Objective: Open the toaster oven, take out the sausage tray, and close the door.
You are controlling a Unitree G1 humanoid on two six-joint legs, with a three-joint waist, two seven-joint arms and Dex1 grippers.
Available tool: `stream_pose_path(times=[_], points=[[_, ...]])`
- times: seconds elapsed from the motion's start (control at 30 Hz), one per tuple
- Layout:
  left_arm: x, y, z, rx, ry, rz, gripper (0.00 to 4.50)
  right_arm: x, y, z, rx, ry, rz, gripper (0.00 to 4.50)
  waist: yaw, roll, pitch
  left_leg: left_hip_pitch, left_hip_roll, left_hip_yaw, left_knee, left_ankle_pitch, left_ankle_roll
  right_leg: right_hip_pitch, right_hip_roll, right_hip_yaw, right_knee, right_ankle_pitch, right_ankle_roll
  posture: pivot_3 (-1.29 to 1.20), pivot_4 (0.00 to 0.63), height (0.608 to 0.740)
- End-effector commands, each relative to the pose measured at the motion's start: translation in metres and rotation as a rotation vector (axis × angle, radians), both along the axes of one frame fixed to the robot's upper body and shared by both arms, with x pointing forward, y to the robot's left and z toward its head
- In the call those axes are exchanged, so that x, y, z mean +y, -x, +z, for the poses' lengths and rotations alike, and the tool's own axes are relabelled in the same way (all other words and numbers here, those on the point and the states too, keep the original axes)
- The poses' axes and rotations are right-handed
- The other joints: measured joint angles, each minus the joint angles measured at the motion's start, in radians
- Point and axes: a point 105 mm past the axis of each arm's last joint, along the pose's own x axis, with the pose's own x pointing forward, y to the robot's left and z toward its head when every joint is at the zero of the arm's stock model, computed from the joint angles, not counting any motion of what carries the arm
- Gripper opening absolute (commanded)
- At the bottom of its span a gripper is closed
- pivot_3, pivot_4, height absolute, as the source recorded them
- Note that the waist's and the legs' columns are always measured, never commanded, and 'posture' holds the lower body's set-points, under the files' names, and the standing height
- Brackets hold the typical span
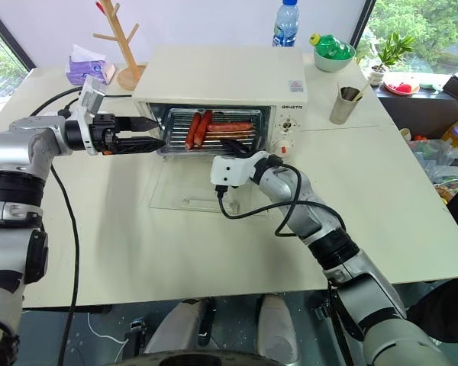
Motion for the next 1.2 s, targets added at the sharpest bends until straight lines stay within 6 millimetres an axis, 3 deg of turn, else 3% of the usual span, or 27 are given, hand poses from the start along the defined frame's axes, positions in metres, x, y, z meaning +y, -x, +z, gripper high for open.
stream_pose_path(times=[0.03, 1.2], points=[[0.006, -0.003, 0.024, -0.092, -0.013, 0.03, 4.5, -0.008, 0.005, 0.0, -0.016, 0.054, 0.001, 0.25, 0.001, 0.0, 0.0, 0.0, 0.0, 0.0, 0.0, 0.0, 0.0, 0.0, 0.0, 0.0, 0.0, 0.0, 0.0, 0.0, 0.15, 0.736], [0.002, -0.005, 0.025, -0.089, -0.017, -0.008, 4.5, -0.019, 0.041, 0.017, -0.077, -0.027, 0.055, 0.25, 0.0, -0.001, 0.0, 0.0, 0.0, -0.001, 0.001, 0.0, 0.0, 0.001, 0.0, -0.001, -0.001, 0.0, 0.0, 0.0, 0.15, 0.736]])
